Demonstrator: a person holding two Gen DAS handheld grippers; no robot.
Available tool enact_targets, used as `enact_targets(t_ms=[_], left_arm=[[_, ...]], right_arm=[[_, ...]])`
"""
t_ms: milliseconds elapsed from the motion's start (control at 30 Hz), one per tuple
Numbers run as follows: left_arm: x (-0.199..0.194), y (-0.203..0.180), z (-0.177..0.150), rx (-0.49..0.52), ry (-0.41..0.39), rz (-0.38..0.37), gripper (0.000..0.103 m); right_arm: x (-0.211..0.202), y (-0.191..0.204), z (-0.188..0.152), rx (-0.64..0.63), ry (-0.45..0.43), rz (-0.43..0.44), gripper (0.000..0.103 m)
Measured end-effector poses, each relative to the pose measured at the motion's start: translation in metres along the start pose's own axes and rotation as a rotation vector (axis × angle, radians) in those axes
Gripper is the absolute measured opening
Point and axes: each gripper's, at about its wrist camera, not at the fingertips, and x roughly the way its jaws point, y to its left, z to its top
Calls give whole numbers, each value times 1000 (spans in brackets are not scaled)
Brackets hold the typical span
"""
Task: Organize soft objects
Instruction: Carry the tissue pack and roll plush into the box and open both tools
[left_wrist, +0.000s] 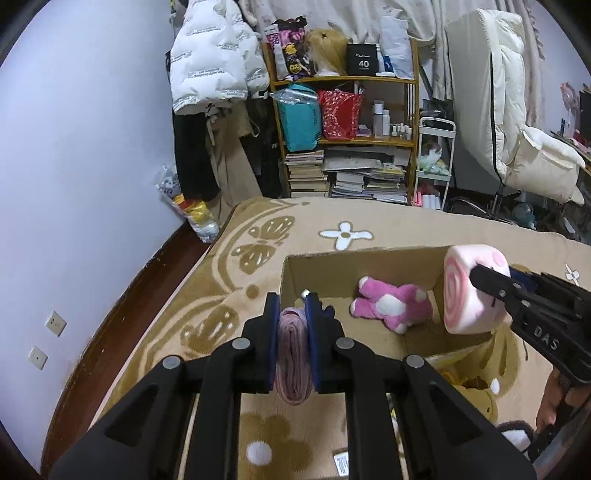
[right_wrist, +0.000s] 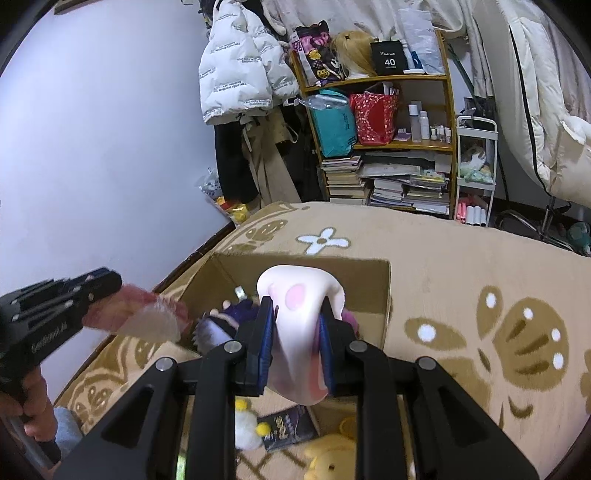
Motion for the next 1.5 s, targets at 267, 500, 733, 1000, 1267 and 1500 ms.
enact_targets(t_ms=[267,500,733,1000,1267,1500], left_arm=[[23,-10,11,-13,-4,-41,13],[52,-19,2,-29,72,-84,17],[66,-17,-4,-33,134,-60,48],[57,-10,-8,-27,128,7,92],[36,2,-11,-39,110,78,101],[12,5,-16,-25,113,93,103]], right_arm=[[26,-12,14,-5,3,-9,23],[52,-28,9,36,52,0,25],[65,-31,2,31,102,9,31],[62,-36,3,43,110,5,37],[33,-32,8,51,55,10,74],[17,-28,5,71,71,32,97]])
